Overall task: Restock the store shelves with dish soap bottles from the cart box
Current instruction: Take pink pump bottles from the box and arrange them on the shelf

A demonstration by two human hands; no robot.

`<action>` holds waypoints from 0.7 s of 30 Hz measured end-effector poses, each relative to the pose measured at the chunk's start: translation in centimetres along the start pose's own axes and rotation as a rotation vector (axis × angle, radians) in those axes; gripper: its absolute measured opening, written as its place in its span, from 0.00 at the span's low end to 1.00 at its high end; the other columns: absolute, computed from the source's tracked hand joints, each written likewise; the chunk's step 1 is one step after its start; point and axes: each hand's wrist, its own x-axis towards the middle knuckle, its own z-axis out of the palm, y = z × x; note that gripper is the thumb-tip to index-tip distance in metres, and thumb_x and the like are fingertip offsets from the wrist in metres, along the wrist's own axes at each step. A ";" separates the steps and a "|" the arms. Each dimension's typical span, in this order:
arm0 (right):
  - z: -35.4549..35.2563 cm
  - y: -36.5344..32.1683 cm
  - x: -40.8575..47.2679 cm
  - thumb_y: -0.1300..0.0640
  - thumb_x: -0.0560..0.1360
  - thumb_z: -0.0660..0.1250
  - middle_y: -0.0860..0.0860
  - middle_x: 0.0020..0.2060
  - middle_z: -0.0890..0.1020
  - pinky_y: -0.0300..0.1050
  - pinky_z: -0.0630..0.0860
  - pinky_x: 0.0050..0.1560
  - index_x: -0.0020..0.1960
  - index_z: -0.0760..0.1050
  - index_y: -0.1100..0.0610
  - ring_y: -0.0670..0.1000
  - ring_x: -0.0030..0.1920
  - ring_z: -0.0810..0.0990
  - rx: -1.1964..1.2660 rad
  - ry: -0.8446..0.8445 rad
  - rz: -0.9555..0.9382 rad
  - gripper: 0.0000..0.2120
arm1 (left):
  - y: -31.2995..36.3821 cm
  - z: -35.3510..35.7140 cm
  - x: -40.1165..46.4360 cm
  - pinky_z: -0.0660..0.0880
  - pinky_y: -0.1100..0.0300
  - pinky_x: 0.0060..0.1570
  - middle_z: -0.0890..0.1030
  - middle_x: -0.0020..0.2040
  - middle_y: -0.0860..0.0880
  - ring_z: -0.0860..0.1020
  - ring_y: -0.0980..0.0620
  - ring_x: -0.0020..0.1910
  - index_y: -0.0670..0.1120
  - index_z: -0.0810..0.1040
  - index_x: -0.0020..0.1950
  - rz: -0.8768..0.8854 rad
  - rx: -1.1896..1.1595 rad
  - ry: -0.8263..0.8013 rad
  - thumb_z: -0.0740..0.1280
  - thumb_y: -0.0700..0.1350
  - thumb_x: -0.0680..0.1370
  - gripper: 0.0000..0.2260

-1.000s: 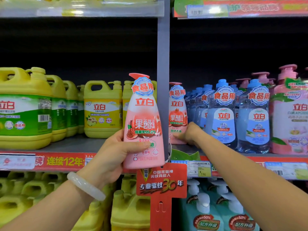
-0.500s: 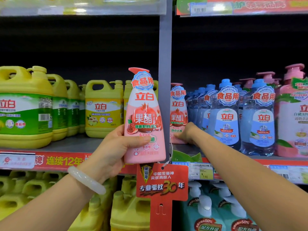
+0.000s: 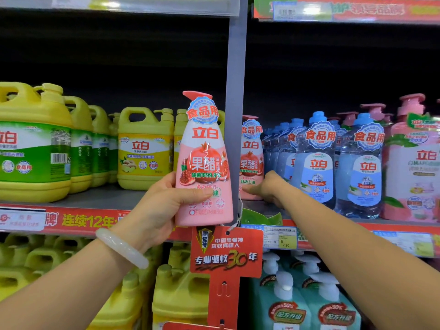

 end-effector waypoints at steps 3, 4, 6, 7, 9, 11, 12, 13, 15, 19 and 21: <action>-0.7 0.6 -1.8 0.58 0.71 0.73 0.51 0.42 0.78 0.44 0.71 0.53 0.45 0.72 0.60 0.50 0.44 0.78 0.297 -0.046 -0.014 0.11 | 0.0 0.2 -0.3 0.82 0.57 0.34 0.85 0.43 0.45 0.84 0.49 0.37 0.40 0.76 0.58 0.005 -0.014 0.003 0.71 0.34 0.56 0.30; -0.9 0.9 -2.0 0.58 0.70 0.73 0.51 0.39 0.77 0.44 0.70 0.49 0.40 0.69 0.58 0.48 0.40 0.75 0.335 -0.057 -0.024 0.12 | 0.0 0.3 -0.3 0.82 0.57 0.34 0.85 0.44 0.44 0.84 0.49 0.37 0.40 0.76 0.59 0.004 -0.016 0.005 0.71 0.34 0.56 0.30; -1.0 0.9 -2.6 0.56 0.70 0.74 0.51 0.39 0.78 0.43 0.70 0.44 0.40 0.69 0.59 0.48 0.38 0.74 0.358 -0.060 -0.039 0.14 | 0.0 0.4 -0.5 0.82 0.57 0.35 0.84 0.47 0.43 0.84 0.48 0.38 0.39 0.75 0.61 -0.003 -0.011 0.011 0.72 0.35 0.56 0.32; -1.1 0.8 -2.9 0.55 0.69 0.75 0.53 0.42 0.80 0.44 0.70 0.44 0.44 0.71 0.60 0.49 0.40 0.76 0.374 -0.057 -0.052 0.15 | 0.0 0.5 -0.5 0.82 0.56 0.36 0.84 0.48 0.43 0.84 0.48 0.40 0.39 0.75 0.61 -0.007 -0.001 0.014 0.72 0.35 0.56 0.32; -1.3 0.8 -3.6 0.54 0.69 0.74 0.55 0.50 0.82 0.44 0.72 0.46 0.56 0.73 0.64 0.51 0.45 0.78 0.440 -0.073 -0.089 0.22 | 0.0 0.7 -0.8 0.82 0.56 0.37 0.84 0.47 0.43 0.84 0.47 0.40 0.40 0.75 0.60 -0.011 0.021 0.010 0.72 0.35 0.55 0.32; -1.4 0.9 -4.5 0.51 0.72 0.72 0.56 0.56 0.80 0.43 0.74 0.48 0.64 0.71 0.63 0.49 0.47 0.78 0.472 -0.101 -0.143 0.26 | -0.1 1.4 -1.2 0.82 0.56 0.36 0.85 0.45 0.44 0.84 0.48 0.38 0.40 0.76 0.58 -0.012 0.037 -0.009 0.72 0.35 0.55 0.31; -1.5 0.8 -5.1 0.48 0.73 0.69 0.55 0.57 0.79 0.43 0.75 0.50 0.64 0.71 0.62 0.49 0.49 0.78 0.491 -0.117 -0.173 0.25 | -0.1 1.9 -1.4 0.82 0.55 0.35 0.85 0.43 0.44 0.84 0.48 0.37 0.40 0.76 0.57 -0.012 0.028 -0.025 0.72 0.34 0.55 0.30; -1.9 0.6 -5.8 0.46 0.74 0.66 0.55 0.57 0.79 0.43 0.76 0.53 0.62 0.71 0.60 0.50 0.52 0.78 0.533 -0.139 -0.201 0.23 | -0.1 2.6 -1.5 0.82 0.55 0.34 0.85 0.42 0.44 0.84 0.48 0.36 0.40 0.76 0.56 -0.010 0.007 -0.045 0.72 0.33 0.55 0.29; -2.8 0.2 -7.1 0.41 0.74 0.62 0.55 0.54 0.82 0.47 0.77 0.57 0.59 0.73 0.59 0.51 0.53 0.80 0.632 -0.187 -0.250 0.24 | 0.1 4.3 -1.5 0.82 0.55 0.34 0.85 0.41 0.43 0.84 0.48 0.35 0.40 0.76 0.55 0.006 -0.026 -0.080 0.71 0.32 0.56 0.27; -5.6 0.5 -9.4 0.39 0.63 0.62 0.51 0.48 0.83 0.49 0.76 0.54 0.62 0.73 0.59 0.50 0.47 0.81 0.654 -0.310 -0.325 0.34 | 0.4 7.8 -0.4 0.82 0.56 0.37 0.84 0.44 0.44 0.83 0.49 0.38 0.41 0.76 0.54 0.048 -0.002 -0.080 0.72 0.28 0.63 0.21; -6.7 1.0 -9.8 0.45 0.65 0.65 0.50 0.51 0.82 0.51 0.77 0.55 0.61 0.73 0.56 0.51 0.50 0.81 0.609 -0.341 -0.348 0.27 | 0.3 9.3 0.8 0.82 0.55 0.39 0.83 0.47 0.43 0.83 0.48 0.40 0.40 0.74 0.58 0.069 -0.002 -0.058 0.72 0.28 0.66 0.22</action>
